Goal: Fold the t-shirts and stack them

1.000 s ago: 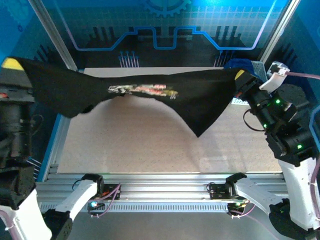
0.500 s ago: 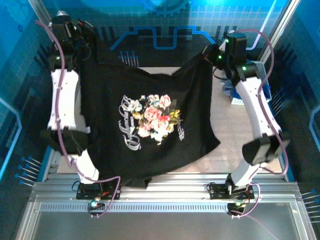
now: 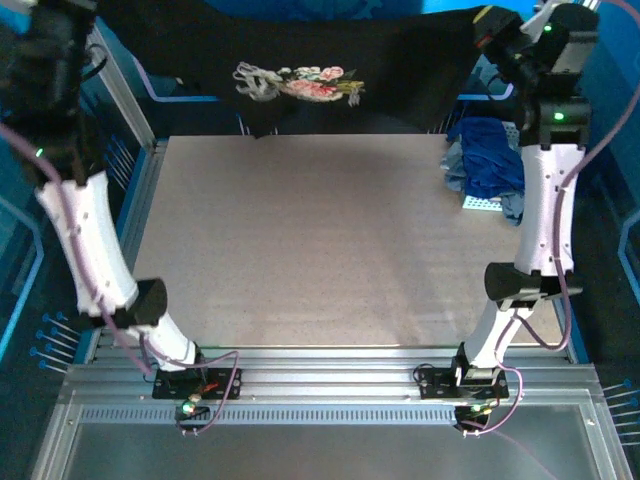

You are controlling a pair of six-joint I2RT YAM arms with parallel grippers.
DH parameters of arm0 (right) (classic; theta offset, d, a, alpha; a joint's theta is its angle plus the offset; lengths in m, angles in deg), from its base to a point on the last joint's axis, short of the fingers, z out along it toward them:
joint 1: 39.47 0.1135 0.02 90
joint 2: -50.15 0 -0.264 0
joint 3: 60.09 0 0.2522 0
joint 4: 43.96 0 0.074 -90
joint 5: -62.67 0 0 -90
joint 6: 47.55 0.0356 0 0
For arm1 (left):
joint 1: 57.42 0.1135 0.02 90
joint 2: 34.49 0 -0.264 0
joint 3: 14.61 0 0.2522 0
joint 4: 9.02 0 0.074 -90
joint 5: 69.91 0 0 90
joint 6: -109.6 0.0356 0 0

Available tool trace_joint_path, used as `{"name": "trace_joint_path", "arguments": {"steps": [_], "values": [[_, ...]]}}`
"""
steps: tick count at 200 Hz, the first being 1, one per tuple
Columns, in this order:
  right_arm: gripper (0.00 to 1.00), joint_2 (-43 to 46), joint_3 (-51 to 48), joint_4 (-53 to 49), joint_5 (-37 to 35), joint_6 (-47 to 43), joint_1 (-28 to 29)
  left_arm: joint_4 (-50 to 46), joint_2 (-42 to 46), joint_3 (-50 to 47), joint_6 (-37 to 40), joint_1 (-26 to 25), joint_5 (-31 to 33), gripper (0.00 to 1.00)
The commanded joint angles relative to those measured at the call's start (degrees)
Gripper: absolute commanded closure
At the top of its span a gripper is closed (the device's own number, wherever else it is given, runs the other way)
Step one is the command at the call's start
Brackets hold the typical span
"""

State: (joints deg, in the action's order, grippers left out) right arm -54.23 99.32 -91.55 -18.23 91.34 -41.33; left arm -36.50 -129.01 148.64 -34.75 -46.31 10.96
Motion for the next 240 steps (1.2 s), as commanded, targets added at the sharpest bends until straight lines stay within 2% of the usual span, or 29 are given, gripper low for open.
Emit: {"name": "trace_joint_path", "arguments": {"steps": [1,16,39,71,94,116,137,164,197,240], "values": [[1.00,2.6,-3.1,-0.8,2.8,2.2,-1.6,6.9,9.3,-9.3,-2.1,0.6,-0.1,1.00],[1.00,6.2,-10.0,-0.3,2.6,0.8,-1.5,8.7,18.4,-24.4,-3.5,0.6,0.6,1.00],[1.00,12.9,-27.4,2.0,2.5,0.1,-0.8,7.9,31.2,-50.4,-8.0,-0.4,0.1,1.00],[1.00,20.8,-55.6,3.2,-1.1,-3.1,2.0,-0.3,49.7,-88.4,-10.7,-7.2,2.3,1.00],[1.00,24.5,-73.9,5.8,-5.2,-2.7,3.6,-7.3,59.9,-108.4,-15.4,-12.5,4.3,1.00],[1.00,22.1,-81.6,4.3,-6.5,-3.1,5.0,-11.4,64.3,-122.2,-21.3,-17.3,4.9,1.00],[1.00,18.0,-83.2,0.1,-8.8,-3.7,5.3,-11.2,63.5,-129.3,-26.9,-20.7,3.3,1.00],[1.00,16.7,-81.3,-11.2,-18.6,-2.6,5.1,-10.0,60.0,-128.1,-27.7,-25.8,5.6,1.00],[1.00,21.0,-83.6,-17.9,-25.9,-1.4,3.5,-6.1,52.2,-124.5,-27.6,-29.8,5.2,1.00],[1.00,28.6,-88.9,-23.6,-30.9,-0.4,-1.3,-2.6,44.3,-121.4,-28.8,-37.2,7.2,1.00]]}}
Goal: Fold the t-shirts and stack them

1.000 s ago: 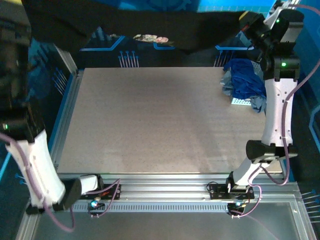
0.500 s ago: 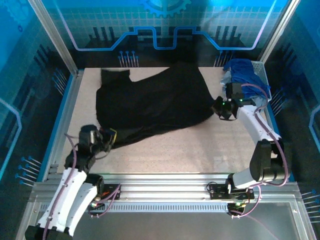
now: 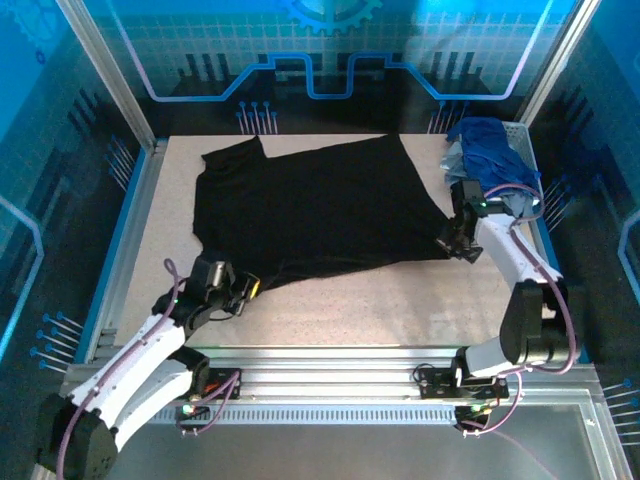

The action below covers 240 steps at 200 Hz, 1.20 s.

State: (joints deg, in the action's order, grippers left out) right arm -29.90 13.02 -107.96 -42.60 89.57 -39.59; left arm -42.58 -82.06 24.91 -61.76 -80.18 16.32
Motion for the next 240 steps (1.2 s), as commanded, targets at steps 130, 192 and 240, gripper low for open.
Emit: {"name": "trace_joint_path", "arguments": {"steps": [130,192,240], "values": [[1.00,2.1,-4.5,-5.8,-5.3,0.8,-4.5,-27.6,3.8,5.2,-1.5,-5.6,2.3,1.00],[1.00,-0.1,-5.1,-8.2,-2.7,1.3,-2.0,-58.8,10.1,19.6,-0.7,-5.6,20.9,1.00],[0.82,0.5,-5.7,-9.8,-3.8,4.9,-5.0,-38.9,6.5,11.1,-2.8,-5.8,10.0,0.64]]}}
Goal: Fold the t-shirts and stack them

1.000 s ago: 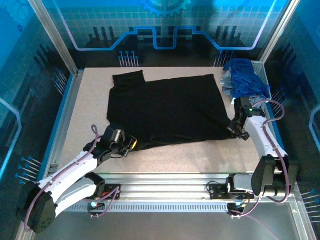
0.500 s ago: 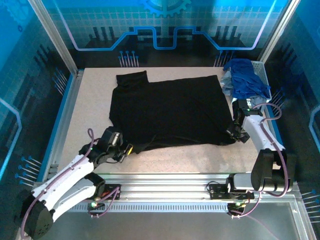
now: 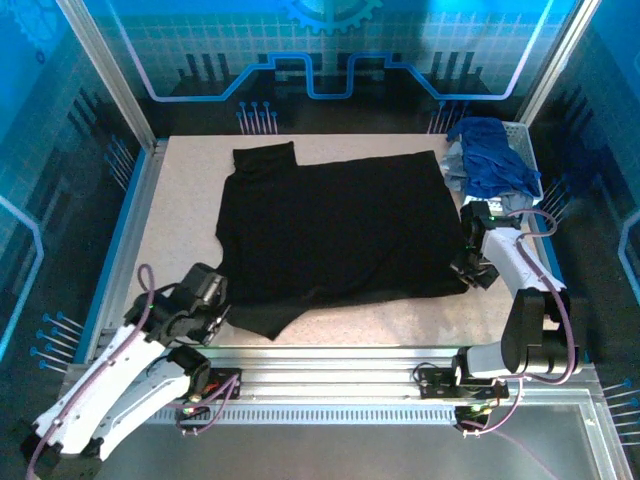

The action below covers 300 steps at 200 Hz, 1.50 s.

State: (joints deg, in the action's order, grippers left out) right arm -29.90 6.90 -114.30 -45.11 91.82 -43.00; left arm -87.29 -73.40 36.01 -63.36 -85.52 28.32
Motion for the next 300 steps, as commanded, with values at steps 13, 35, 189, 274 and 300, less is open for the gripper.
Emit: {"name": "trace_joint_path", "arguments": {"steps": [13,35,189,274,300], "values": [[0.58,2.6,1.6,-4.7,-3.0,3.8,-1.8,4.8,-4.5,4.5,0.7,-0.3,1.5,0.36],[0.45,4.9,5.6,-4.5,-4.4,3.2,-0.2,10.0,-12.2,11.6,8.1,5.0,1.8,0.35],[0.58,-33.5,36.8,11.5,23.8,-15.0,16.6,35.9,-77.1,35.0,13.0,32.3,-10.5,0.94],[0.51,-51.3,53.3,1.0,25.8,-14.5,17.0,32.8,-82.3,45.7,22.4,39.9,-11.8,0.92],[0.51,-57.2,59.7,-2.3,24.7,-12.0,16.0,28.9,-91.7,59.8,23.8,40.0,-13.2,0.92]]}}
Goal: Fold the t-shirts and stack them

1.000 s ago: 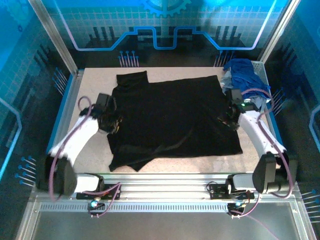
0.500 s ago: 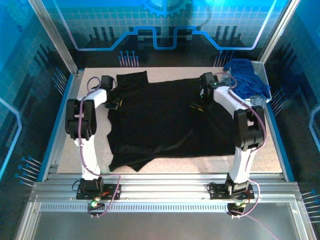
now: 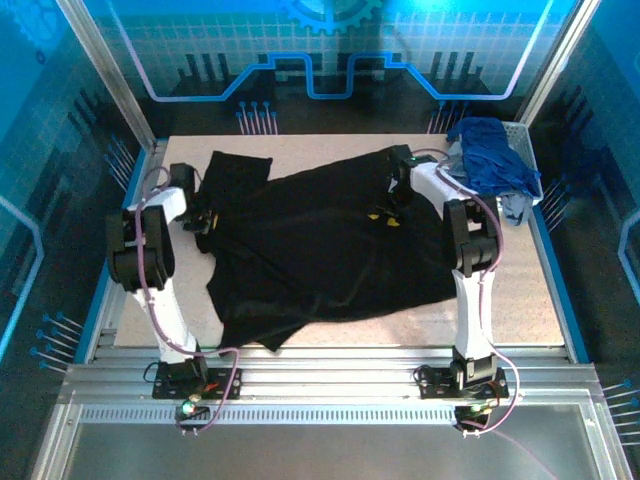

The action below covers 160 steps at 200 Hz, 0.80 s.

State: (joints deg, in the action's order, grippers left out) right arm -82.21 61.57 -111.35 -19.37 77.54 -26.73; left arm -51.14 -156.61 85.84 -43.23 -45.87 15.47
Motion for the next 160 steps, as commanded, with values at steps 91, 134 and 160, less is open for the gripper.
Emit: {"name": "trace_joint_path", "arguments": {"steps": [91,134,160], "values": [[0.50,-18.6,26.0,-6.0,4.4,5.4,-3.8,-11.0,-32.5,52.6,6.3,-1.4,-9.2,0.70],[0.46,-13.6,29.3,-2.1,6.3,1.5,-3.4,-5.9,-15.6,41.3,15.9,-2.3,-4.0,0.39],[0.44,-1.9,19.2,0.8,2.7,2.4,-3.1,-10.0,2.4,23.1,15.1,-3.4,1.4,0.41]]}}
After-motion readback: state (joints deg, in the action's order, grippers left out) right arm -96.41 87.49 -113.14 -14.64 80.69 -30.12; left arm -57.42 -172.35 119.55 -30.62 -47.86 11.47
